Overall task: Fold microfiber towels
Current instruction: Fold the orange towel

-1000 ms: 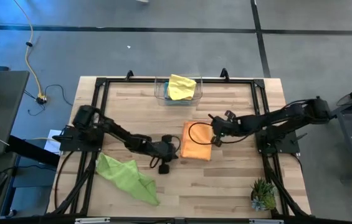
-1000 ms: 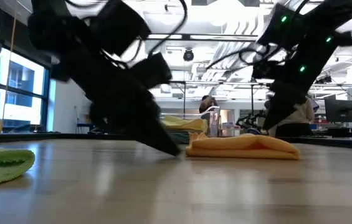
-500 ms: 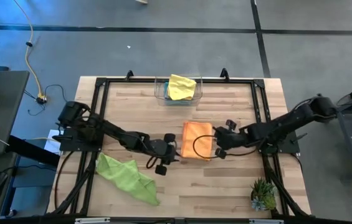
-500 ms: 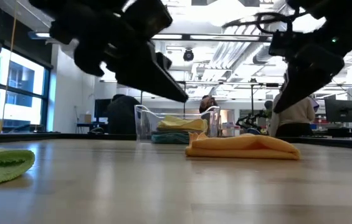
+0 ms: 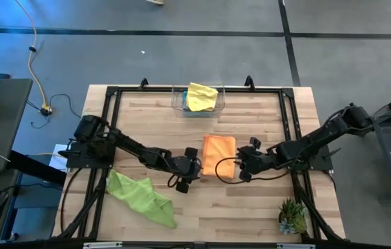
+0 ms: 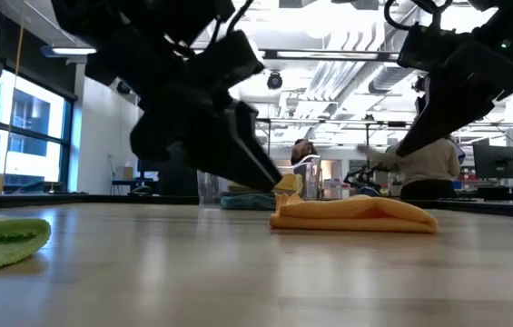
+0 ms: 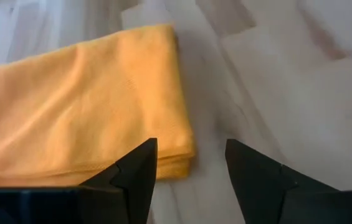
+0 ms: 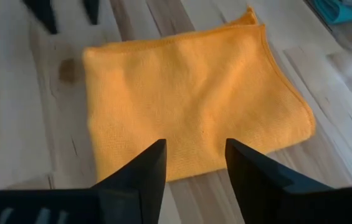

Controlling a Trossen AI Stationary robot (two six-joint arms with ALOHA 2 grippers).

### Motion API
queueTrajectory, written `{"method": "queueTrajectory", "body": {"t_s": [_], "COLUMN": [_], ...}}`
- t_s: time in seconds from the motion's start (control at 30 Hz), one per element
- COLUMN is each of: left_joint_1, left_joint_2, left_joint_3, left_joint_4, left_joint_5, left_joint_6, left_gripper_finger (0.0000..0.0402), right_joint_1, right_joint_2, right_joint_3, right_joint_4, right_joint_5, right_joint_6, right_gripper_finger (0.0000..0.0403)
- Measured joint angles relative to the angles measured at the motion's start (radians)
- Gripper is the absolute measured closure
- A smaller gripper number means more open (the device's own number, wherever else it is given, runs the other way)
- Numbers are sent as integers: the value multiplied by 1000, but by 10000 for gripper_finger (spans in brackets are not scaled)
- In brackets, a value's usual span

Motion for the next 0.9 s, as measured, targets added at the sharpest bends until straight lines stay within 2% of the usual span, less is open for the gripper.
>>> {"method": "queueTrajectory", "body": {"t_s": [0.3, 0.43, 0.63, 0.9], "left_joint_1": [0, -1, 1, 0], "left_joint_2": [-8, -8, -10, 19], "left_joint_3": [0, 29, 101, 113], "left_joint_4": [4, -40, -150, -167], "left_joint_5": [-7, 22, 22, 41], "left_joint_6": [31, 33, 42, 92], "left_gripper_finger": [224, 223, 209, 189], "right_joint_1": [0, 0, 0, 0], "right_joint_2": [3, 3, 3, 3], "right_joint_3": [0, 0, 0, 0], "right_joint_4": [16, 16, 17, 23], "right_joint_5": [1, 1, 1, 1], "right_joint_6": [-11, -11, -21, -23], "right_gripper_finger": [245, 245, 245, 245]}}
